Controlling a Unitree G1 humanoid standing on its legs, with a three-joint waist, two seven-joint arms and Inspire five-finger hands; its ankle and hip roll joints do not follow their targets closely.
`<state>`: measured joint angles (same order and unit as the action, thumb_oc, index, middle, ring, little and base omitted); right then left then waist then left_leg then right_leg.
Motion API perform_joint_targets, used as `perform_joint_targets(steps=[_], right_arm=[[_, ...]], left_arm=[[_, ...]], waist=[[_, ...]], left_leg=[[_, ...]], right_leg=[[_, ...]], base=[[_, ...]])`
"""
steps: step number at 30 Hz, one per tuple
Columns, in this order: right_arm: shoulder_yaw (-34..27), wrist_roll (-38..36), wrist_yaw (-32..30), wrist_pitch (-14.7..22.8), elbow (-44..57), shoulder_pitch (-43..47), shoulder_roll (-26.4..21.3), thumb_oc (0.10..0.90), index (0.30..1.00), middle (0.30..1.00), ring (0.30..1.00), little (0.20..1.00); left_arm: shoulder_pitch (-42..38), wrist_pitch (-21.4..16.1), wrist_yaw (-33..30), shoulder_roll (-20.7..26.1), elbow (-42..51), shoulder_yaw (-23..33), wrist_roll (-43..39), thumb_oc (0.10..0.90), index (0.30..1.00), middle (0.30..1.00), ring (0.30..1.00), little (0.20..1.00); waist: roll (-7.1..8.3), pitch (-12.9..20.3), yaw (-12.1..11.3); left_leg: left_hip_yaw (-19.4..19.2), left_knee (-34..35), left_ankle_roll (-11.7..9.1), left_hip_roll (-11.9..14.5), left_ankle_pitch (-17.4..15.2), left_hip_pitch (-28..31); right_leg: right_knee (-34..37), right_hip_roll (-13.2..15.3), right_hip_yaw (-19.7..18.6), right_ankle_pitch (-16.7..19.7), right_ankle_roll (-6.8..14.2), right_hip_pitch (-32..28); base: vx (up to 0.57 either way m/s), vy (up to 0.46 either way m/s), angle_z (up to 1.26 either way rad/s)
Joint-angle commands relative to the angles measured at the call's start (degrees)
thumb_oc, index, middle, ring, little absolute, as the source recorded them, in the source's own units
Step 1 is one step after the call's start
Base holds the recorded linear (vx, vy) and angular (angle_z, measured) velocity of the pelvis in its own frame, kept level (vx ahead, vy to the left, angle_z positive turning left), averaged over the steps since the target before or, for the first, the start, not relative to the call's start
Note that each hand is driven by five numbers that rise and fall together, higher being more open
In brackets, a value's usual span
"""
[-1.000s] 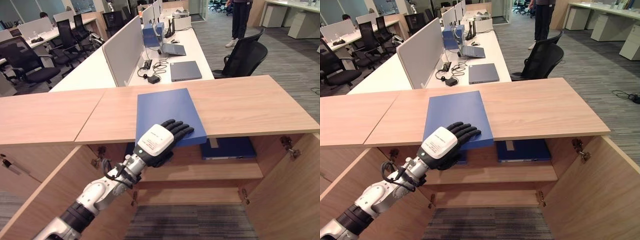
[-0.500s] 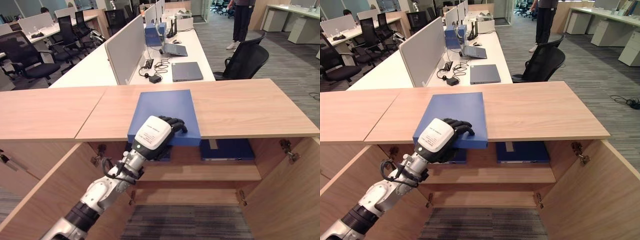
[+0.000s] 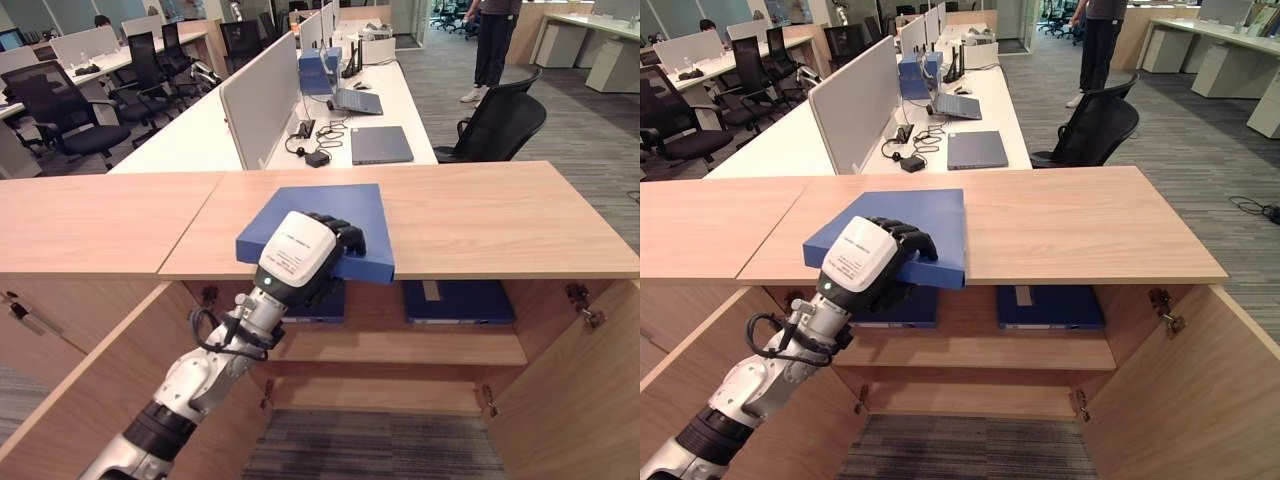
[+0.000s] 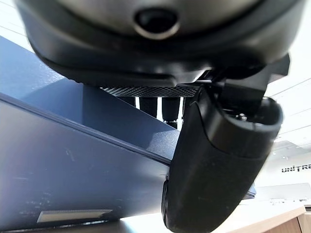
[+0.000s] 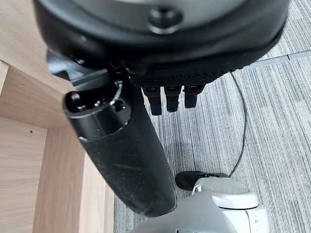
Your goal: Put the empty folder in the office cabinet
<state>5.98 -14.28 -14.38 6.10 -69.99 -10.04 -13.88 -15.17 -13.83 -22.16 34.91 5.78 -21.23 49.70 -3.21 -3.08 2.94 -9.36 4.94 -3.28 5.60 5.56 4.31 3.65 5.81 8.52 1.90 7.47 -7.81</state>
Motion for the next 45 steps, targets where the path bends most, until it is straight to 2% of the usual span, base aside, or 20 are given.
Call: perform_joint_targets(steps=[1,6,7,10,11,12,14,15,16,19,20,23,27,32,35,36,39,41,43,45], right_arm=[[-0.4,-1.3,-0.8,1.9,-0.5,3.1,0.0,0.800,0.900,0.900,0.900,0.900],[-0.5,-1.0,-0.7,1.5,-0.8,3.7,-0.1,0.800,0.900,0.900,0.900,0.900],[-0.2,-0.7,-0.4,1.3,-0.1,3.6,-0.4,0.800,0.900,0.900,0.900,0.900],[0.0,-0.5,0.3,1.0,0.5,4.2,-0.6,0.800,0.900,0.900,0.900,0.900],[0.0,-0.5,0.3,1.0,0.5,4.3,-0.7,0.800,0.900,0.900,0.900,0.900],[0.0,-0.4,1.2,0.7,1.0,4.9,-1.0,0.800,0.900,0.900,0.900,0.900],[0.1,-0.8,1.8,0.4,1.3,5.4,-1.0,0.800,0.900,0.900,0.900,0.900],[0.1,-0.8,1.8,0.4,1.3,5.4,-1.0,0.800,0.900,0.900,0.900,0.900],[0.4,-0.7,2.6,-0.1,1.3,5.9,-1.0,0.800,0.900,0.900,0.900,0.900],[1.4,-0.2,3.7,-0.4,1.8,5.9,-1.0,0.800,0.900,0.900,0.900,0.900],[2.3,0.5,4.8,-0.7,1.6,6.3,-1.2,0.800,0.900,0.900,0.900,0.900],[3.0,0.9,5.5,-0.7,1.7,6.5,-1.2,0.800,0.900,0.900,0.900,0.900],[3.9,-0.2,7.2,0.1,4.0,6.5,-0.9,0.800,0.900,0.900,0.900,0.900],[5.8,-6.0,10.1,1.3,9.2,7.4,-0.6,0.800,0.900,0.900,0.900,0.900],[7.0,-16.5,13.7,3.2,21.0,8.0,-1.2,0.800,0.900,0.900,0.900,0.900],[7.0,-16.6,13.7,3.2,21.1,7.9,-1.2,0.800,0.900,0.900,0.900,0.900],[7.6,-33.1,19.9,3.9,36.5,6.9,-1.8,0.800,0.900,0.900,0.900,0.900],[8.1,-37.3,22.1,3.6,41.3,5.6,-2.2,0.800,0.900,0.900,0.900,0.900],[9.9,-50.1,28.2,2.1,53.0,2.5,-2.9,0.800,0.900,0.900,0.900,0.900],[11.5,-53.7,30.9,1.6,59.7,0.5,-4.5,0.800,0.900,0.900,0.900,0.900]], left_arm=[[-5.4,-1.2,-0.5,-0.4,3.6,4.4,-9.0,0.400,0.300,0.300,0.300,0.300],[-6.1,-3.5,1.6,-3.0,8.9,9.0,-23.5,0.400,0.300,0.300,0.300,0.300],[-7.3,-5.6,1.3,-3.9,11.7,11.5,-34.4,0.400,0.300,0.300,0.300,0.300],[-9.0,-8.4,4.0,-4.9,12.6,13.8,-49.2,0.400,0.300,0.300,0.300,0.300],[-8.9,-8.4,4.3,-4.9,12.7,14.0,-49.5,0.400,0.300,0.300,0.300,0.300],[-10.4,-10.1,8.1,-5.3,12.4,15.0,-62.1,0.400,0.300,0.300,0.300,0.300],[-10.8,-10.4,12.7,-6.3,13.2,16.1,-74.0,0.400,0.300,0.300,0.300,0.300],[-10.8,-10.4,13.0,-6.3,13.2,16.2,-74.4,0.400,0.300,0.300,0.300,0.300],[-11.5,-10.5,15.4,-7.6,13.5,16.6,-82.2,0.400,0.300,0.300,0.300,0.300],[-11.8,-10.2,18.9,-8.5,14.0,16.7,-90.9,0.400,0.300,0.300,0.300,0.300],[-11.9,-9.8,22.3,-8.7,14.9,16.3,-97.8,0.400,0.300,0.300,0.300,0.300],[-10.7,-9.3,25.8,-8.5,14.9,16.7,-104.7,0.400,0.300,0.300,0.300,0.300],[-6.2,-4.7,34.1,-2.8,16.8,15.9,-120.5,0.400,0.300,0.300,0.300,0.300],[-2.3,-0.9,37.8,2.5,17.2,14.2,-129.3,0.400,0.300,0.300,0.300,0.300],[1.4,1.3,38.9,6.8,17.8,13.7,-132.2,0.400,0.300,0.300,0.300,0.300],[1.5,1.3,38.9,6.9,17.8,13.8,-132.2,0.400,0.300,0.300,0.300,0.300],[4.7,2.6,39.1,7.7,17.3,12.6,-133.4,0.400,0.300,0.300,0.300,0.300],[5.6,3.0,39.3,7.7,17.1,12.7,-134.0,0.400,0.300,0.300,0.300,0.300],[7.4,3.8,39.7,7.4,16.7,12.1,-134.6,0.400,0.300,0.300,0.300,0.300],[8.6,4.1,39.9,6.5,16.7,12.1,-134.9,0.400,0.300,0.300,0.300,0.300]], waist=[[2.34,-0.3,-0.7],[2.10,-0.1,-0.6],[1.97,0.0,-0.5],[1.66,0.2,-0.3],[1.63,0.1,-0.2],[1.33,0.4,0.0],[1.10,0.5,0.1],[1.04,0.6,0.1],[0.86,0.5,0.3],[0.73,0.6,0.4],[0.65,0.5,0.3],[0.61,0.4,0.2],[0.41,0.4,-0.3],[0.44,0.4,-0.8],[0.41,0.2,-1.4],[0.42,0.2,-1.4],[0.44,0.1,-1.6],[0.45,0.2,-1.6],[0.55,0.2,-1.7],[0.60,0.3,-1.7]], left_leg=[[1.2,0.1,-2.1,0.3,-8.1,5.3],[1.0,0.1,-2.2,0.2,-7.9,5.3],[1.0,0.1,-2.2,0.2,-7.7,5.4],[0.9,0.1,-2.3,0.3,-7.7,5.5],[0.9,0.1,-2.3,0.3,-7.7,5.5],[0.8,0.1,-2.4,0.3,-7.6,5.5],[0.7,0.1,-2.4,0.3,-7.6,5.8],[0.8,0.1,-2.5,0.3,-8.3,6.1],[0.6,0.1,-2.5,0.3,-7.6,5.8],[0.6,0.1,-2.5,0.2,-8.3,6.2],[0.6,0.1,-2.6,0.2,-8.3,6.3],[0.6,0.1,-2.5,0.1,-8.2,6.3],[0.7,0.1,-2.6,0.1,-8.1,6.1],[0.7,0.1,-2.6,0.0,-7.7,5.8],[0.8,0.1,-2.7,0.0,-7.3,5.6],[0.7,0.1,-2.7,0.0,-7.3,5.6],[0.6,0.1,-2.8,0.0,-7.1,5.5],[0.6,0.1,-2.8,0.0,-7.0,5.5],[0.8,0.1,-2.8,0.0,-6.9,5.4],[0.9,0.1,-2.8,0.0,-6.9,5.4]], right_leg=[[-7.1,1.6,-1.8,-5.4,1.1,5.4],[-7.0,1.7,-1.7,-5.2,1.0,5.5],[-7.0,1.8,-1.6,-5.0,1.1,5.5],[-7.1,1.9,-1.7,-5.1,1.1,5.4],[-7.1,1.9,-1.7,-5.1,1.1,5.4],[-7.2,1.9,-1.7,-5.0,1.1,5.4],[-7.2,2.0,-1.7,-5.0,1.2,5.2],[-7.1,2.0,-1.8,-5.6,1.3,4.8],[-7.2,2.1,-1.8,-4.9,1.2,5.1],[-7.1,2.2,-1.9,-5.5,1.3,4.7],[-7.0,2.2,-1.9,-5.6,1.4,4.5],[-7.0,2.2,-1.9,-5.6,1.4,4.4],[-6.9,2.3,-1.9,-5.5,1.6,4.3],[-6.8,2.4,-2.0,-5.2,1.6,4.6],[-7.1,2.4,-2.0,-5.0,1.6,4.9],[-7.1,2.4,-2.0,-5.0,1.6,4.9],[-7.1,2.4,-2.0,-4.9,1.6,5.3],[-7.2,2.4,-2.0,-5.0,1.7,5.3],[-7.3,2.4,-2.0,-5.0,1.7,5.5],[-7.4,2.5,-1.9,-5.1,1.7,5.5]], base=[[0.00,0.000,0.00],[-0.01,0.001,0.00],[-0.03,-0.003,0.00],[-0.01,0.001,0.00],[0.00,0.000,0.00],[0.00,0.000,0.00],[0.02,0.006,0.00],[0.00,0.000,0.00],[0.00,0.000,0.00],[0.00,0.000,0.00],[0.00,0.000,0.00],[0.00,0.000,0.00],[0.00,0.000,0.00],[0.00,0.000,0.00],[0.00,0.000,0.00],[0.00,0.000,0.00],[0.00,0.000,0.00],[0.00,0.000,0.00],[0.00,0.000,0.00],[0.00,0.000,0.00]])
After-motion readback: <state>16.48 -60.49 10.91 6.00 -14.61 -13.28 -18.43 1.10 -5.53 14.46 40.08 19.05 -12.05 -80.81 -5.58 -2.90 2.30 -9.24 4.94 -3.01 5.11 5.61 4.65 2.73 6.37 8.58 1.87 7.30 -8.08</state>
